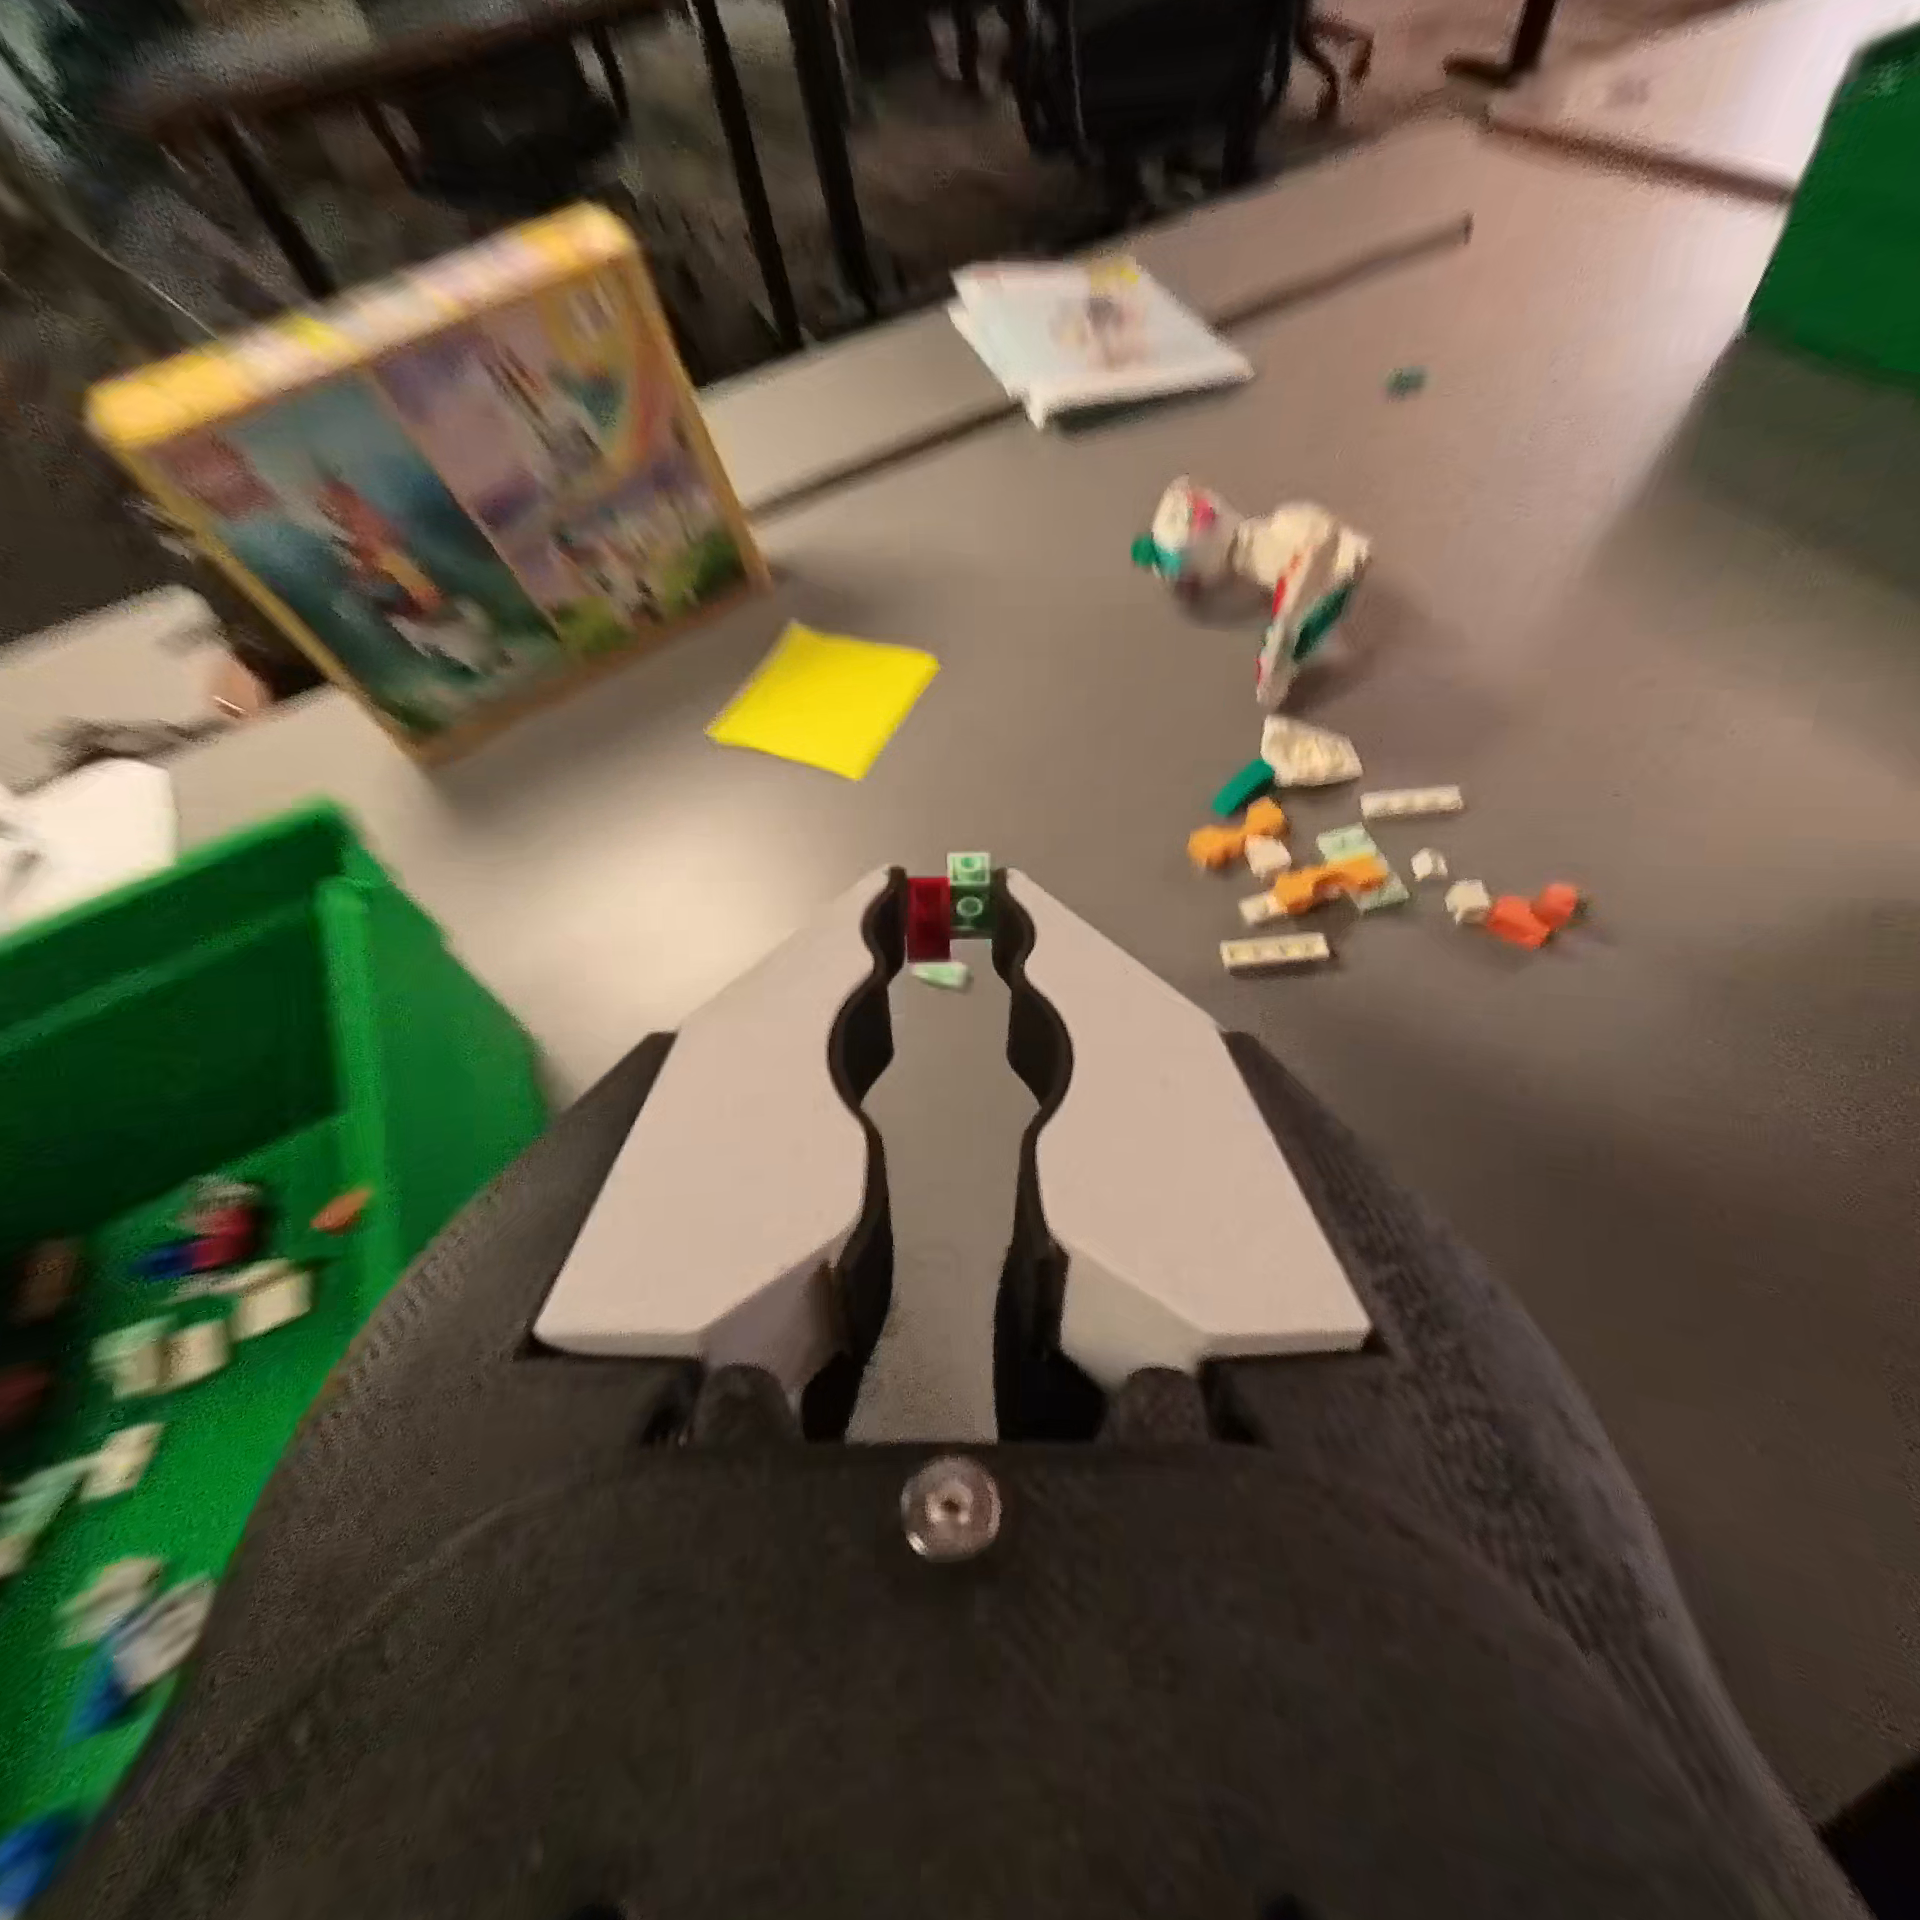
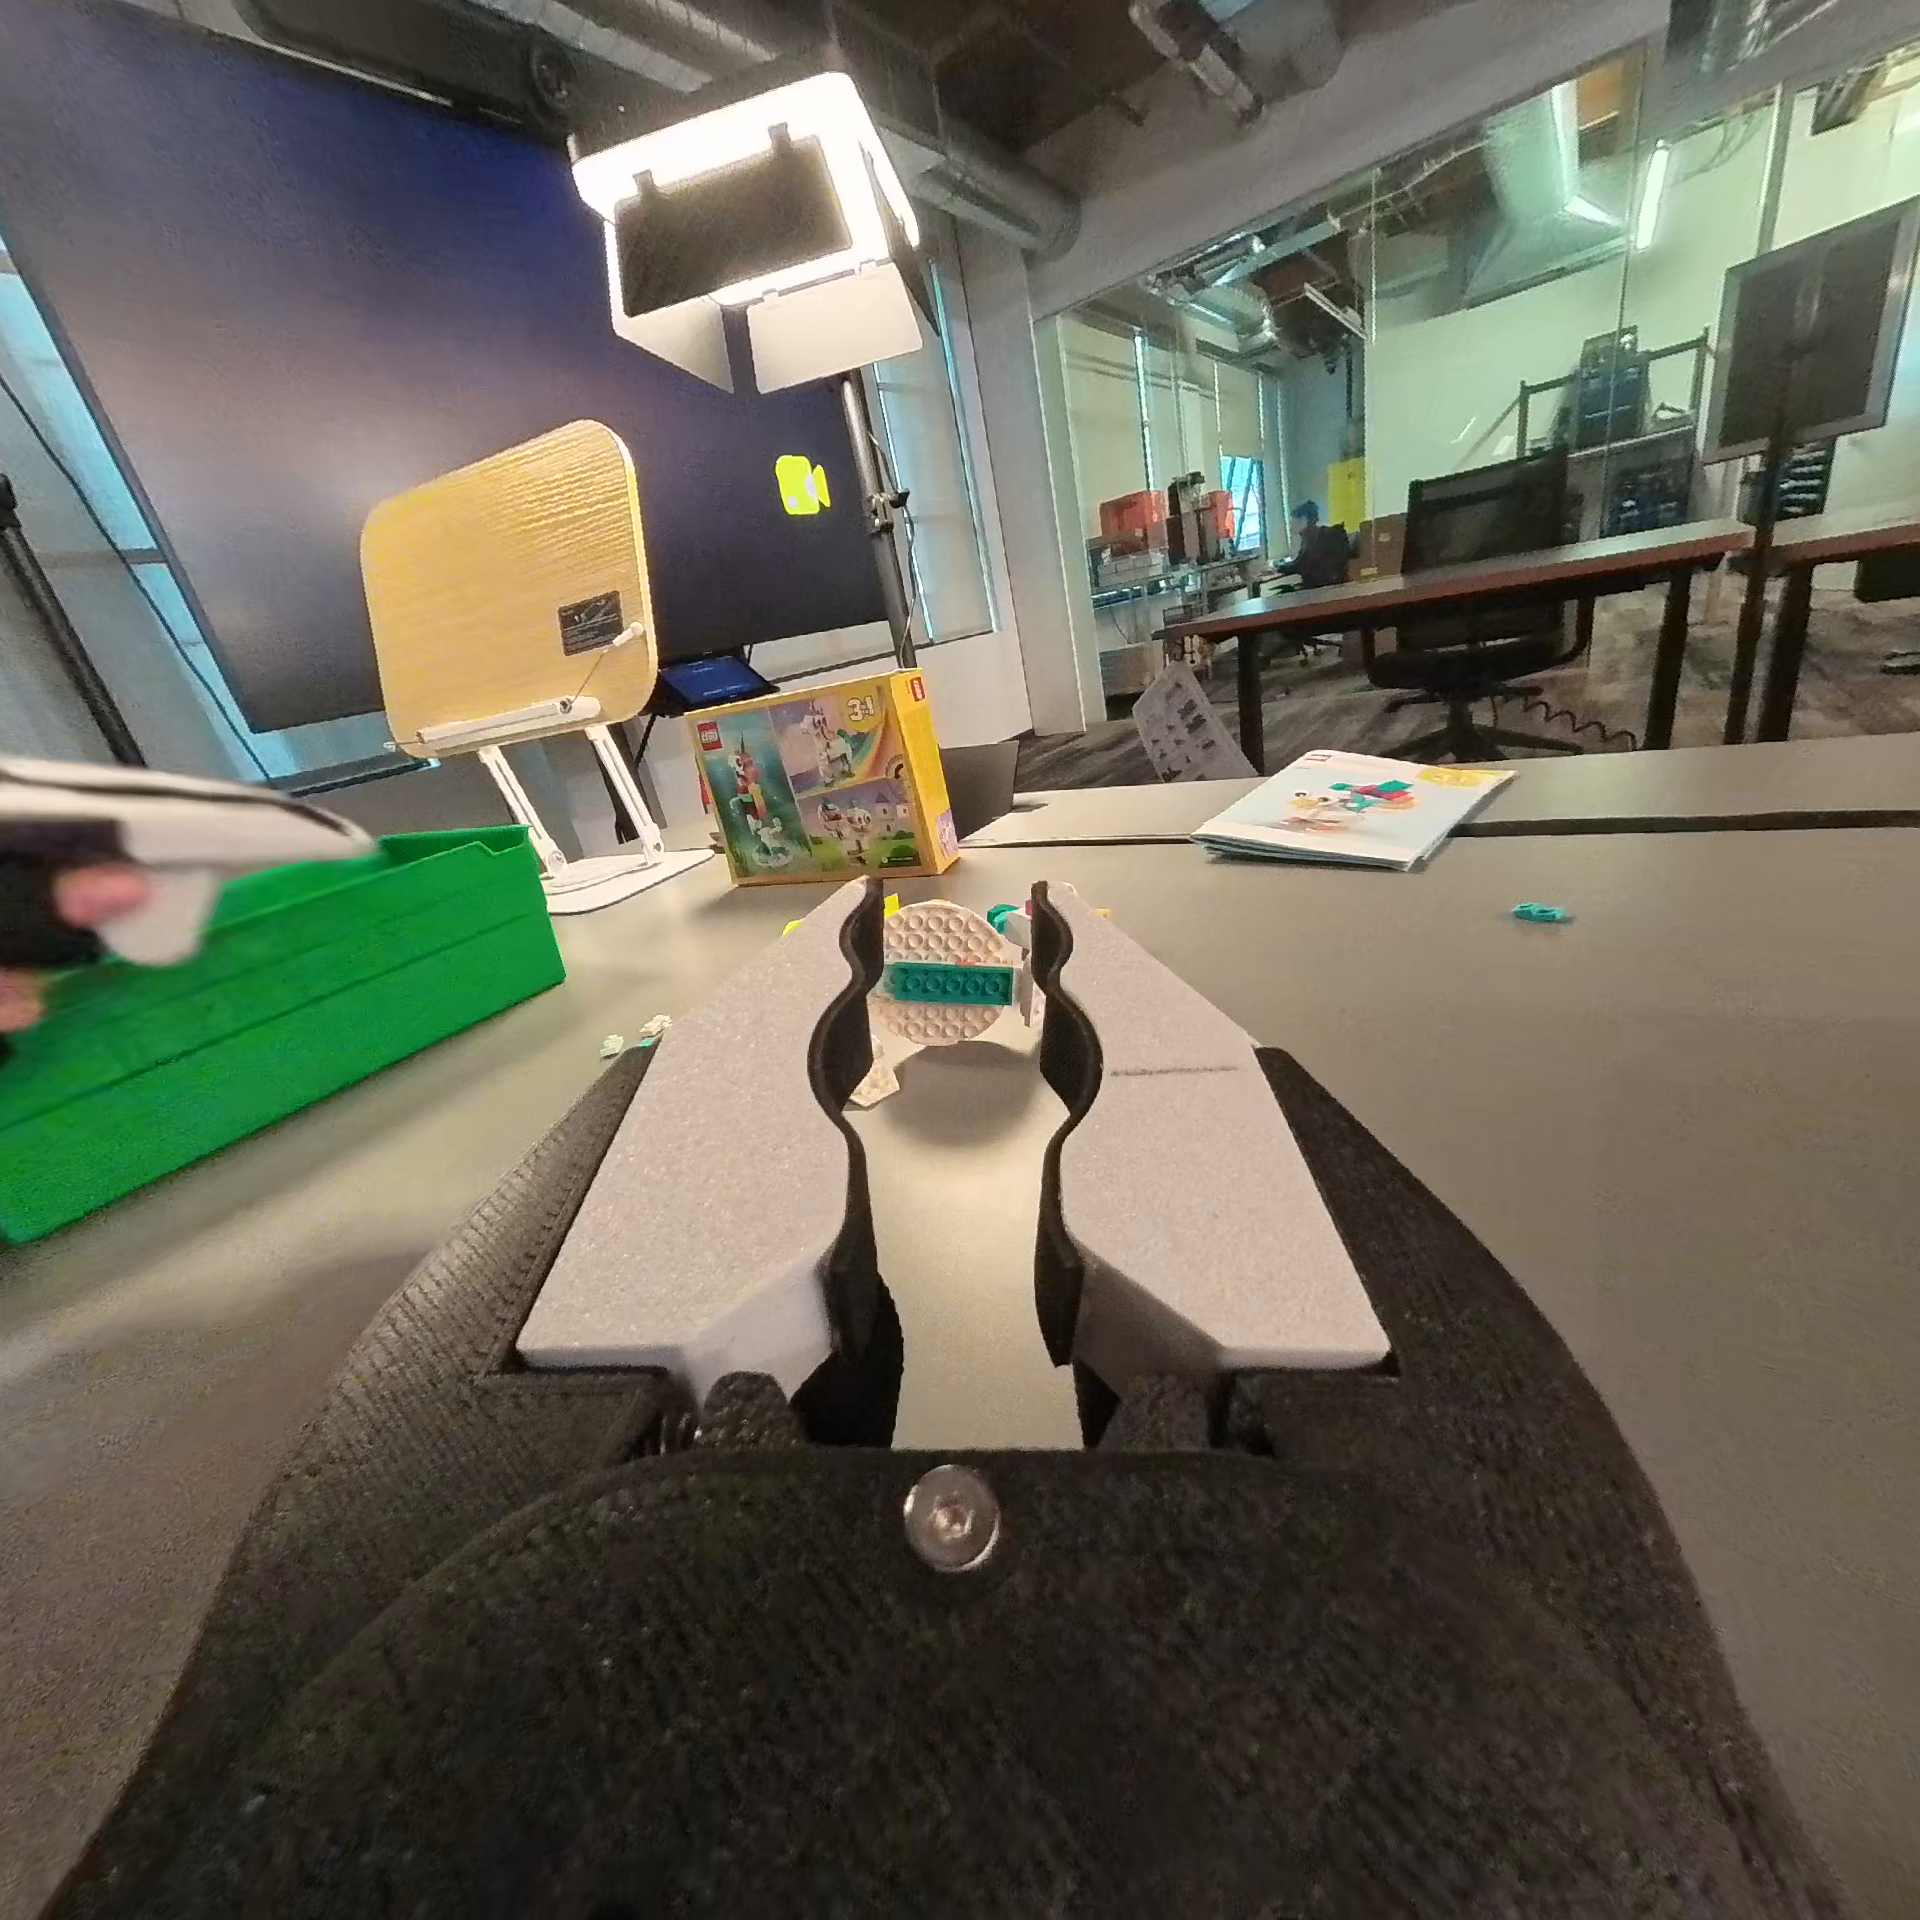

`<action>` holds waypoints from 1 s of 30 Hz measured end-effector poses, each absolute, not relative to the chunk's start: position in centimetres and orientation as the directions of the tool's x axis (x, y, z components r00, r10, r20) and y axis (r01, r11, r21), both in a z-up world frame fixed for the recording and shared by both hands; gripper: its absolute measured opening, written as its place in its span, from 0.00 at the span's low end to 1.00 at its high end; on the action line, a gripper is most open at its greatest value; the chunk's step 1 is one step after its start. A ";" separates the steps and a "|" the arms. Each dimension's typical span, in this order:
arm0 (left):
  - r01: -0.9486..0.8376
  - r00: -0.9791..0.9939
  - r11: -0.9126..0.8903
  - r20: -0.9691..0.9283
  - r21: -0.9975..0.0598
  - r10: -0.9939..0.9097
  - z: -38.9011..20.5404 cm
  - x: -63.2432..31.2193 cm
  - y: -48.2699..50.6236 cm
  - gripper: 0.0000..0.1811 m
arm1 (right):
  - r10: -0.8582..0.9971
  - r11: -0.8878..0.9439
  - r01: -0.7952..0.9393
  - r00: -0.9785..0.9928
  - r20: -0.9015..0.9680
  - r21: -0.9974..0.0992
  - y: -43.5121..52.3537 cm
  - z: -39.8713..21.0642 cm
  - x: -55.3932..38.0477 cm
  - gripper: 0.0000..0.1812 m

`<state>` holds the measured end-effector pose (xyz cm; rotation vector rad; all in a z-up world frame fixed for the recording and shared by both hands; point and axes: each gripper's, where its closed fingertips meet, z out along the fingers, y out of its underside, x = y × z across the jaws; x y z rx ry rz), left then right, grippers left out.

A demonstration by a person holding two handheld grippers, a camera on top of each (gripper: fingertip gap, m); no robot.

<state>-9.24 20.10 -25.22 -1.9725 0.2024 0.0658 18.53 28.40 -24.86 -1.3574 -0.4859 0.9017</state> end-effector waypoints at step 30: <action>0.249 0.920 -0.713 -0.070 -0.656 0.386 -29.6 -28.1 10.2 0.34 | 0.781 -0.036 -0.271 0.592 -0.197 -0.962 28.4 -24.8 18.6 0.14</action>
